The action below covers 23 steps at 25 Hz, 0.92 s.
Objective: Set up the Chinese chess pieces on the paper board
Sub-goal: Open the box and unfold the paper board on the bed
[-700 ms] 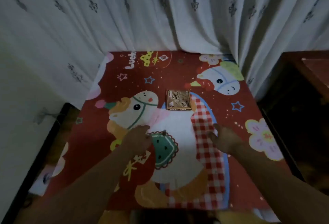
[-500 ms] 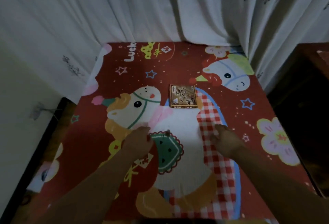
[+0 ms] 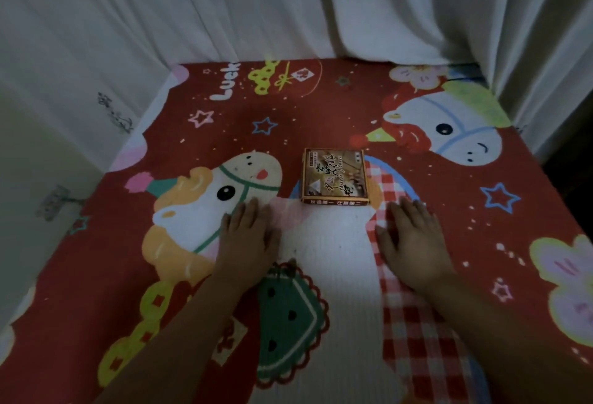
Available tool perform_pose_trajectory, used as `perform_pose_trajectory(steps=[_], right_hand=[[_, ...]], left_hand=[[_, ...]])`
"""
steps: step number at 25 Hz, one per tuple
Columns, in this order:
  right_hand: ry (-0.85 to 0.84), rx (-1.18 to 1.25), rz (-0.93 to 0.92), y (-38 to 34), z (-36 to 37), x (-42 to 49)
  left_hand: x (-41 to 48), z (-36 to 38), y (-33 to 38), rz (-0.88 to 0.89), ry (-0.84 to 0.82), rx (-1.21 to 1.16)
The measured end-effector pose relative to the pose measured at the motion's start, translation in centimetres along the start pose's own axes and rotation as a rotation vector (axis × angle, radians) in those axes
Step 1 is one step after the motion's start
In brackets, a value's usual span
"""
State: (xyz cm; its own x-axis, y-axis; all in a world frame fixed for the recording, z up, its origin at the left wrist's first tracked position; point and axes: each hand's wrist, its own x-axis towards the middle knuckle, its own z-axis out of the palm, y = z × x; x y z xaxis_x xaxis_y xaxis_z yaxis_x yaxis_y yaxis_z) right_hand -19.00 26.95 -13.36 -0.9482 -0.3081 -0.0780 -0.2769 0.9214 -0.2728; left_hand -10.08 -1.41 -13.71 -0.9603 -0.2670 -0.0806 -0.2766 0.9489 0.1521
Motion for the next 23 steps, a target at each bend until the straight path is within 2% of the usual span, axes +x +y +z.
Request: perform_pose_trajectory(steps=[8,18,20,23], right_hand=[[0.131,-0.009,-0.025,0.2,2.1,2.0],[0.152,-0.014,-0.06,0.7,2.0,1.1],[0.113,-0.042,-0.048,0.9,1.7,0.5],[0.14,-0.059,-0.038,1.0,1.9,-2.1]], left_hand=[[1.9,1.5,-0.4,0.019,0.084,-0.004],[1.1,1.4,-0.1,0.026,0.147,0.082],[0.2,1.3,-0.1,0.004,0.129,0.08],[-2.7,1.3,-0.6,0.002,0.117,0.044]])
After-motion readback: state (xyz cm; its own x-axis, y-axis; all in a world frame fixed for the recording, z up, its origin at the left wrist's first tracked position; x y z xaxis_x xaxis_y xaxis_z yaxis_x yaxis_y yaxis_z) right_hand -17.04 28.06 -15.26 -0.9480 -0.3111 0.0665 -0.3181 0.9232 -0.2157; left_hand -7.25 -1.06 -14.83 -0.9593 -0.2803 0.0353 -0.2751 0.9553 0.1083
